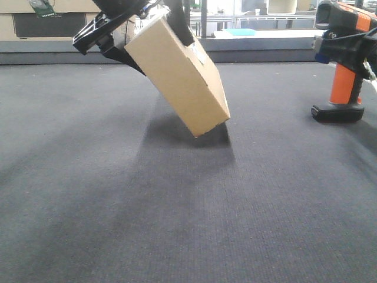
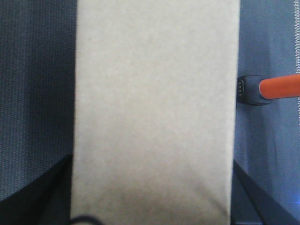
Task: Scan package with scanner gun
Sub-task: 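Lower the box back flat onto the table with the left gripper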
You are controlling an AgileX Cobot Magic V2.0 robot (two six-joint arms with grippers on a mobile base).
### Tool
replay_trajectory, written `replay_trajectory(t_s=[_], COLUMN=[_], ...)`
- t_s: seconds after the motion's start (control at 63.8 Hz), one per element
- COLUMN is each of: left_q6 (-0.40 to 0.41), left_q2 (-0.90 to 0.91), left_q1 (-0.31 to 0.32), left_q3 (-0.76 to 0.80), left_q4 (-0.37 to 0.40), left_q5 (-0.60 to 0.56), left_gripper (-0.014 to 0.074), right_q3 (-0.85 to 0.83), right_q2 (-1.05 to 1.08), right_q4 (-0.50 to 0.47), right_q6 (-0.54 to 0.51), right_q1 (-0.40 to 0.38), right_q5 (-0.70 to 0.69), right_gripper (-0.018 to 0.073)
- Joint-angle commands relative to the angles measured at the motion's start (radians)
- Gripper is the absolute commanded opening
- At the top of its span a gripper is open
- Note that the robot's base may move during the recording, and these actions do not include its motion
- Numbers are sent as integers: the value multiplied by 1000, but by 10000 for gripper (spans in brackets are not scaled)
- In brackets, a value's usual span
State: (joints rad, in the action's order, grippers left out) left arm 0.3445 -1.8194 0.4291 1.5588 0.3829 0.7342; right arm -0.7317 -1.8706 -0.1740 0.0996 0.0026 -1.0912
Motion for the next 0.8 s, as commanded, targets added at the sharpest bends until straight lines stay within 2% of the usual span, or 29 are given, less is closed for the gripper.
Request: replay_trajectory(t_s=[0.0,0.266,0.58,0.783], left_q6=[-2,-2,-2,-35], left_q2=[6,6,8,41], left_q1=[8,8,8,-39], left_q3=[7,7,7,11], left_q4=[9,9,7,-35], left_q5=[-17,-15,-3,79], left_gripper=[-111,-111,-111,-111], right_q3=[8,143,305,420], right_q2=[9,61,197,355], right_q4=[-4,-8,-8,-22], right_q6=[-1,-1,-1,-1], right_q1=[1,1,1,1], right_q5=[-20,-124,-130,-124], right_gripper=[561,561,561,559])
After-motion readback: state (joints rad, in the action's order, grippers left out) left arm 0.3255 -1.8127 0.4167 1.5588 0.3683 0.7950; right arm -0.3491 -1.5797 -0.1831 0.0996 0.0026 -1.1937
